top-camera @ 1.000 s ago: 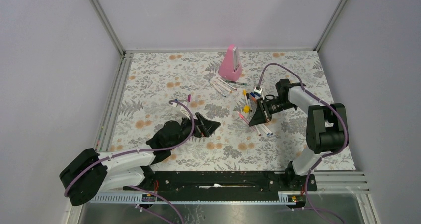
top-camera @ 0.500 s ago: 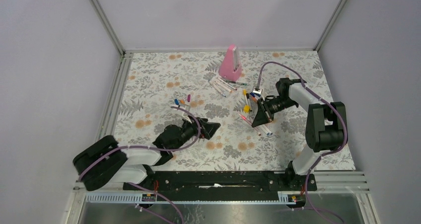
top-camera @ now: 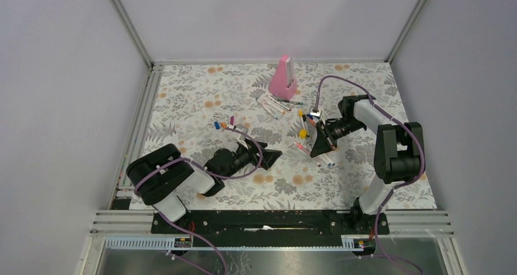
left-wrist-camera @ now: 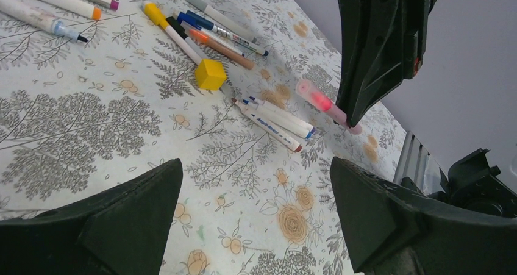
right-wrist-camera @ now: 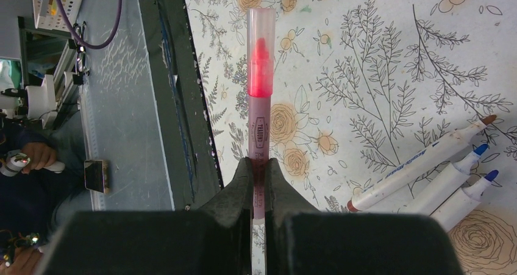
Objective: Open the pen caps
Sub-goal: Pick up the pen from the center of the board.
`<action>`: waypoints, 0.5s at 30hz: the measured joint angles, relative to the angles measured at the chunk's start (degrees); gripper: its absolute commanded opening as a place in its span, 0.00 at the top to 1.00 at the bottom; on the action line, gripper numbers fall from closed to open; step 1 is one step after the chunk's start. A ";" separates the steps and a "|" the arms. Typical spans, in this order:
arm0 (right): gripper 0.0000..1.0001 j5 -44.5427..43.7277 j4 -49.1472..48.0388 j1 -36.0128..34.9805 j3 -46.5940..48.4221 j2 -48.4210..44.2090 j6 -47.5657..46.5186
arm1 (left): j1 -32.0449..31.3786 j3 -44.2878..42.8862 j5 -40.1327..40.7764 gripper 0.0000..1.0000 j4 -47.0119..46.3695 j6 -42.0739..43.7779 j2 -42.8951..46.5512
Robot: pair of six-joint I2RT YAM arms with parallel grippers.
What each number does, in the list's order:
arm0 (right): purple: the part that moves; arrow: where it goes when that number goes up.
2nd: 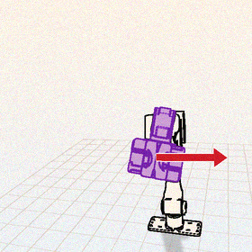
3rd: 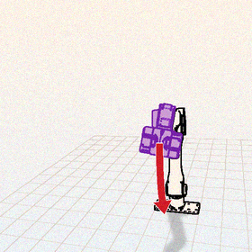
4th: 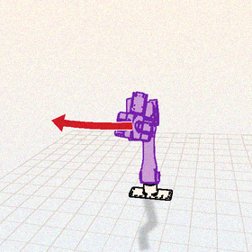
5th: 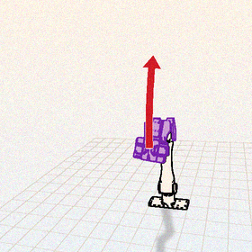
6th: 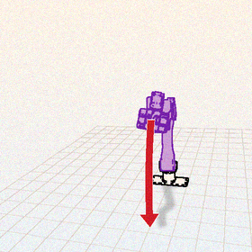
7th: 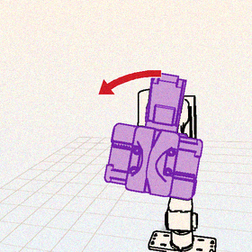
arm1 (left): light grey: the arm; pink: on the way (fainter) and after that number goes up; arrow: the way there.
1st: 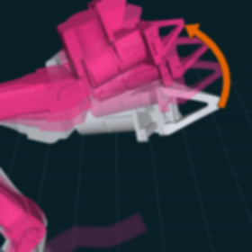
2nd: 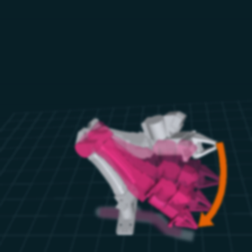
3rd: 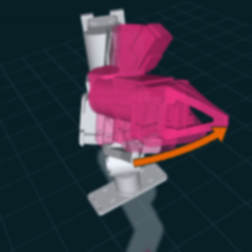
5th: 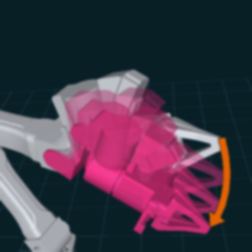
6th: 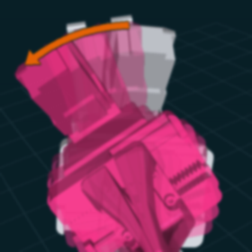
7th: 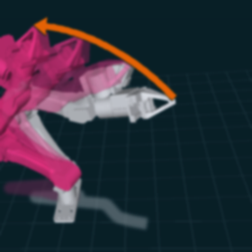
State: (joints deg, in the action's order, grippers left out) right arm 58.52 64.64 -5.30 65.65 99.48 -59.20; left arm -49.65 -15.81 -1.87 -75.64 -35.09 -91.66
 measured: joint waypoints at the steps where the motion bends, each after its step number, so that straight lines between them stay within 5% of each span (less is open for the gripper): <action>1: 1.00 0.02 0.26 0.00 0.04 0.17 -0.31 | 0.00 -0.52 -0.26 0.01 -0.57 0.02 -0.70; 15: 1.00 0.02 1.92 0.00 0.20 0.98 -1.70 | 1.31 -1.79 -2.47 0.01 -3.96 -0.87 -3.82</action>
State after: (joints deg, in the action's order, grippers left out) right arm 58.54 66.57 -5.30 65.84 100.47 -60.90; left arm -48.34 -17.61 -4.34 -79.59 -35.97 -95.48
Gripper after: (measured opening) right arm 0.046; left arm 0.989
